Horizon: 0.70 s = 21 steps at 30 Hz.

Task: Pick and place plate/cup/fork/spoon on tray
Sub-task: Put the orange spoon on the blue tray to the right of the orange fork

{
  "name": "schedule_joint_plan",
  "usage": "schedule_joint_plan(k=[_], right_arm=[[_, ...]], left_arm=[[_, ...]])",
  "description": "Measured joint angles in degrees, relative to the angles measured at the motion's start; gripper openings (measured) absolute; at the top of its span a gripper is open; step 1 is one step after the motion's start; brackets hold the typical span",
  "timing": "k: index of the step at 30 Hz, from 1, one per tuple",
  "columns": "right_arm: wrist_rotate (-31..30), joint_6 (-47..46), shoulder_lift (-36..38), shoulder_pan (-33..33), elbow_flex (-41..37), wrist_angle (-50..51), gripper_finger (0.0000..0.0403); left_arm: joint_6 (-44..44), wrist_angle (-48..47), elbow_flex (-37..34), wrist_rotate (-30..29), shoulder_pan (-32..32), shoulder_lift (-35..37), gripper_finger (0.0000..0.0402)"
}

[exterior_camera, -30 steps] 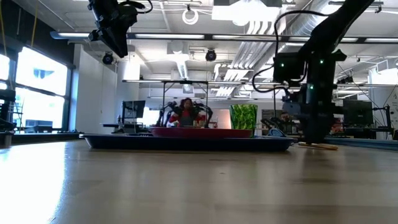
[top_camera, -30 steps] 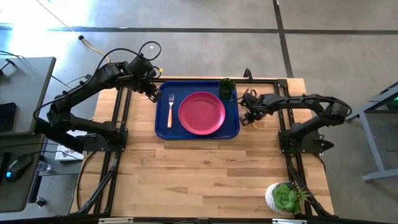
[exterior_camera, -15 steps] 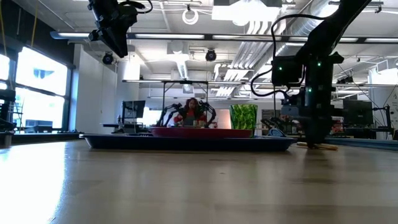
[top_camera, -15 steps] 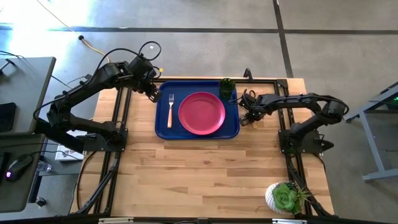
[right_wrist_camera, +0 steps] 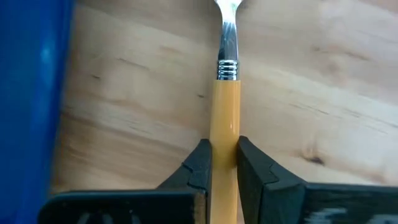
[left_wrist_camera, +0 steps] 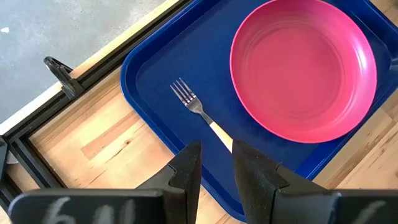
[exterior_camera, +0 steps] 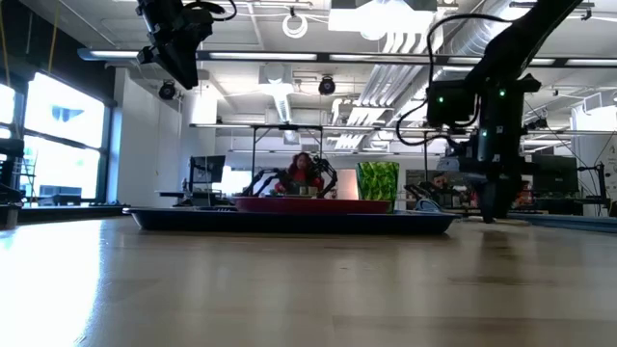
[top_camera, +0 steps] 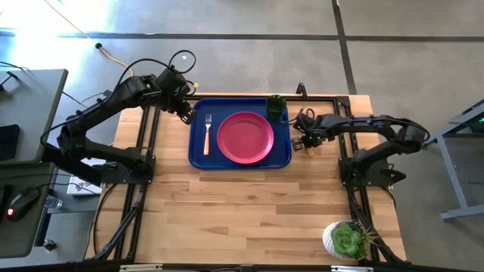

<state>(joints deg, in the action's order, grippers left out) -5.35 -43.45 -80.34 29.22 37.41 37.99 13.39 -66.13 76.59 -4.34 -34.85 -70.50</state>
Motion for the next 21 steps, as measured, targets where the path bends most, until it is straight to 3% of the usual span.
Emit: schedule_joint_plan(k=[7,17,21], right_arm=[[-0.24,-4.56,6.79,-2.37,0.15,2.01,0.0025],[-0.52,-19.86,16.64,-10.64,0.21,3.01,0.0024],[-2.81,-26.82,20.63,-15.36,0.21,-0.84,0.0024]], left_arm=[[0.04,-0.01,-0.01,-0.69,0.04,-0.01,0.0081],[0.26,-0.02,-0.01,-0.85,0.04,-0.02,0.0081],[2.57,-0.02,-0.01,-0.85,0.04,0.0,0.0081]])
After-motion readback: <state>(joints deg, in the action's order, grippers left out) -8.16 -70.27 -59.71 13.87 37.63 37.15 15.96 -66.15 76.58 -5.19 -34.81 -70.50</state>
